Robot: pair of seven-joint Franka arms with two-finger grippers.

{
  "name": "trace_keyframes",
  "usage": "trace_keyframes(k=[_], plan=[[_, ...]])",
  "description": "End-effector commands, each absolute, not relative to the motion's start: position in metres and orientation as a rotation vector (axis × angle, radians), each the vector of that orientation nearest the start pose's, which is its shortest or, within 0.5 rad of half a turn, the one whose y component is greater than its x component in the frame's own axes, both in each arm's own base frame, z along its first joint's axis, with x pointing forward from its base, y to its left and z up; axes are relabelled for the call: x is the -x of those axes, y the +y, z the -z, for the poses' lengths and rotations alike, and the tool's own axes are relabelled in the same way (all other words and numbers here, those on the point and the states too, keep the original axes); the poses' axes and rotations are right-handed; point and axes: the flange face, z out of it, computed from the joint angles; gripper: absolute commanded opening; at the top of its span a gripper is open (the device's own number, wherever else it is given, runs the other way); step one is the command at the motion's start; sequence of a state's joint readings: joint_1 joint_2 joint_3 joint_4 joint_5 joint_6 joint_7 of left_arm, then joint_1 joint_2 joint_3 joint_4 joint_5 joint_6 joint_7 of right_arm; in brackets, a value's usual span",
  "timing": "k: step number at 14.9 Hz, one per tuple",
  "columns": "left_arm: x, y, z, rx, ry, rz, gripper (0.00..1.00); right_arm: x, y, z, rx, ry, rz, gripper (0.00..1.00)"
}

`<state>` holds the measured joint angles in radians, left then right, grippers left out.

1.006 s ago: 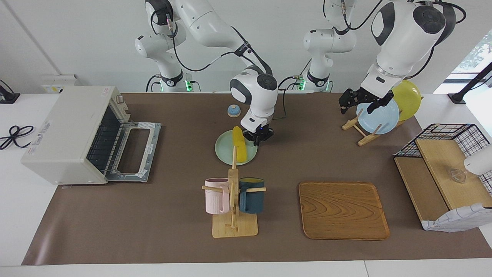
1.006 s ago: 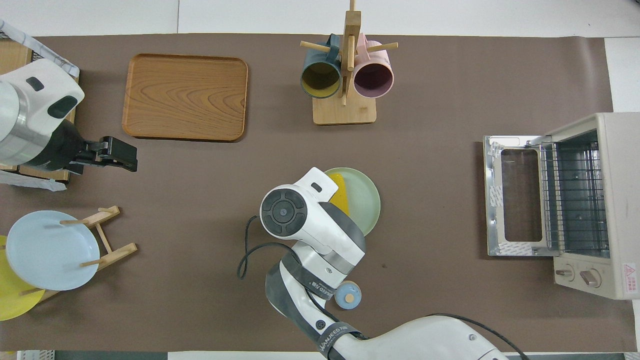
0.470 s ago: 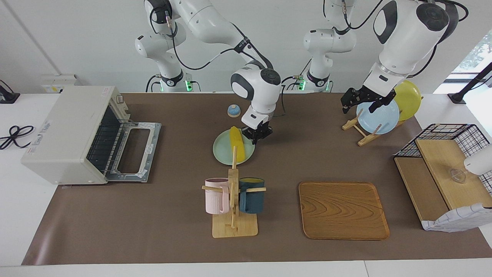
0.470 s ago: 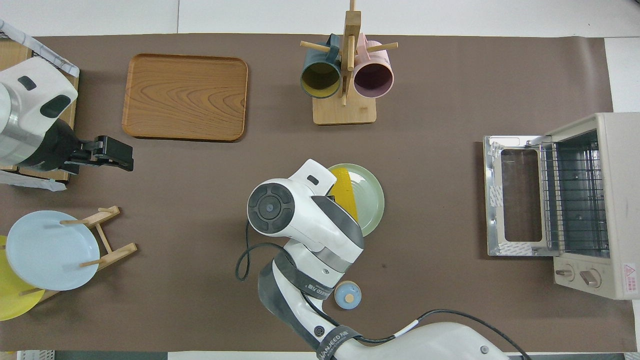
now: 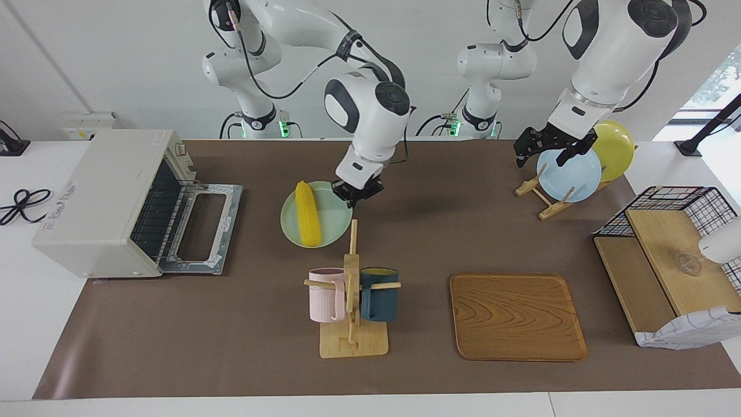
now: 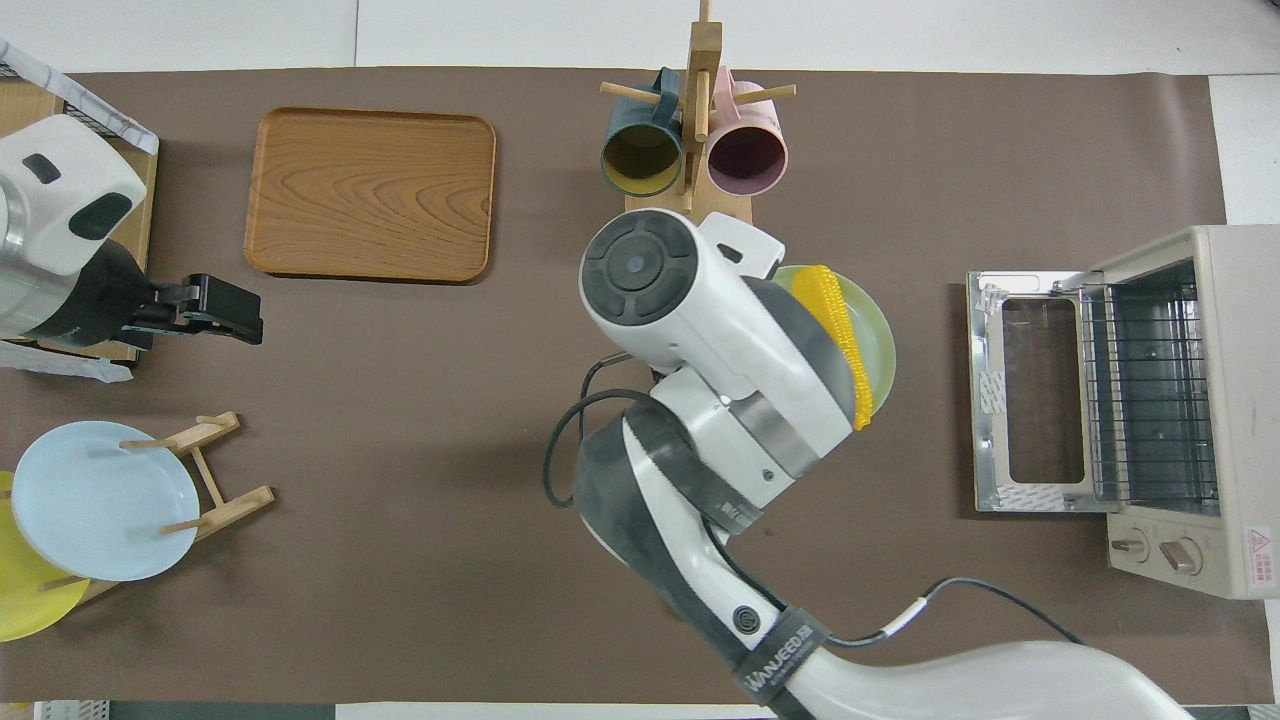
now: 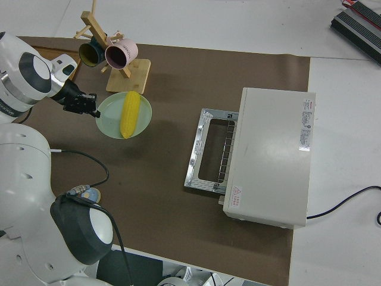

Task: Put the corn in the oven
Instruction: 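Carry the corn with the right gripper to the open toaster oven, then push the corn into the oven and open the right gripper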

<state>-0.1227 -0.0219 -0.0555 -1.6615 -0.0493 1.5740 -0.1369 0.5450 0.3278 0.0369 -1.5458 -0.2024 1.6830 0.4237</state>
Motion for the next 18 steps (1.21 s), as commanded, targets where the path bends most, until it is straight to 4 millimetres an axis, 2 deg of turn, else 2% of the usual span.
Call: trace_keyframes(k=[1,4,5,7,8,11,12,14,18], plan=[[-0.531,-0.096,-0.597,3.160,0.047,-0.116,1.00,-0.540,0.259,-0.471,3.396,-0.319,-0.201,0.00],[-0.532,-0.095,-0.597,3.160,0.042,-0.118,1.00,-0.540,0.178,-0.467,3.436,-0.170,-0.251,0.00],[-0.532,-0.095,-0.597,3.160,0.042,-0.118,1.00,-0.541,0.156,-0.464,3.441,-0.131,-0.232,0.00],[-0.532,-0.095,-0.597,3.160,0.044,-0.118,1.00,-0.543,0.103,-0.451,3.432,-0.002,-0.233,0.00],[-0.532,-0.095,-0.597,3.160,0.042,-0.118,1.00,-0.542,0.084,-0.442,3.424,0.011,-0.232,0.00],[-0.532,-0.095,-0.597,3.160,0.042,-0.118,1.00,-0.543,0.000,-0.417,3.387,0.072,-0.162,0.00],[-0.532,-0.095,-0.597,3.160,0.042,-0.118,1.00,-0.541,-0.020,-0.407,3.377,0.058,-0.129,0.00],[-0.532,-0.095,-0.597,3.160,0.042,-0.118,1.00,-0.534,-0.038,-0.397,3.367,0.048,-0.094,0.00],[-0.532,-0.095,-0.597,3.160,0.042,-0.118,1.00,-0.531,-0.050,-0.394,3.363,0.075,-0.090,0.00]])
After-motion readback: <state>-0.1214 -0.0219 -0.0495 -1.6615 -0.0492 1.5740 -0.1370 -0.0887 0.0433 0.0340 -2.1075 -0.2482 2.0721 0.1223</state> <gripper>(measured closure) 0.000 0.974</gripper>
